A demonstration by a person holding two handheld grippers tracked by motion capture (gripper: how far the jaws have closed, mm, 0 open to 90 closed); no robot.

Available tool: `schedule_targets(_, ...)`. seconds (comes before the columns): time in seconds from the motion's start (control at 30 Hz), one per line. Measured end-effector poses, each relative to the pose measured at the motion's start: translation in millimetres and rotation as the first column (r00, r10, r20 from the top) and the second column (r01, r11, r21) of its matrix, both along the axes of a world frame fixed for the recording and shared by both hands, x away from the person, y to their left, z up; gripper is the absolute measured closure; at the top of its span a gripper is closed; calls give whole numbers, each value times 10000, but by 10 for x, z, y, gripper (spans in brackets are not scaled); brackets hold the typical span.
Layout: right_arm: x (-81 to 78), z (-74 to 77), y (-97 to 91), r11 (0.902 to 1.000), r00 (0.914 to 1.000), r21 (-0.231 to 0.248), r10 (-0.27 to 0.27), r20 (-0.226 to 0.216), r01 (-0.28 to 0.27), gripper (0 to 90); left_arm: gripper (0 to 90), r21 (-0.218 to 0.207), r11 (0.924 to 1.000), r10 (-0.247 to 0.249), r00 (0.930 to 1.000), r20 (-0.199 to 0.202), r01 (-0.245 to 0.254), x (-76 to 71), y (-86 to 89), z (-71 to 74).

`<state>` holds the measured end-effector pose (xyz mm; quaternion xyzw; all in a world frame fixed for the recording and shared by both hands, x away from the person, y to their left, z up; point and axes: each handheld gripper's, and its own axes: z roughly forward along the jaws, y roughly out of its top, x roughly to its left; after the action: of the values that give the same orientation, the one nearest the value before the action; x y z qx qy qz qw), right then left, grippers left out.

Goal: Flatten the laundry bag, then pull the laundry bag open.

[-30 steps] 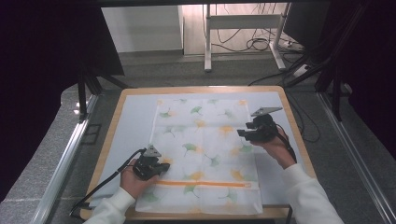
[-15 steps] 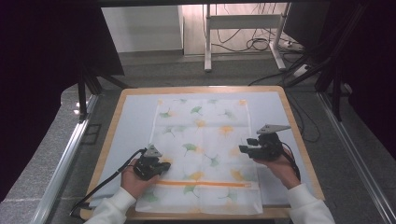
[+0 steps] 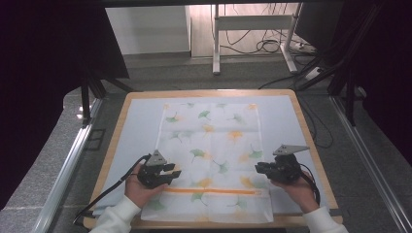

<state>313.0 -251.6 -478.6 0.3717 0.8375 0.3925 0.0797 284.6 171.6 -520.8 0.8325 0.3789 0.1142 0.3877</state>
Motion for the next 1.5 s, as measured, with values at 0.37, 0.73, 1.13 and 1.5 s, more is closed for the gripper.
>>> schedule_targets(0.37,-225,-79,-119,9997,9991,-199,137,-389,-145,889,388,-299,9994,-180,9998,89,183,-76,-107,102)
schedule_targets(0.73,-314,-144,-167,9974,9977,-687,171,-657,-217,890,358,-309,9977,-605,9980,184,611,-137,-263,231)
schedule_targets(1.13,-424,-227,-179,9948,9944,-988,121,-1053,-226,890,336,-318,9938,-1054,9933,466,1069,-149,-610,332)
schedule_targets(1.5,-398,-239,-178,9953,9904,-939,114,-1378,-245,891,360,-334,9930,-1117,9929,409,1131,-118,-704,305)
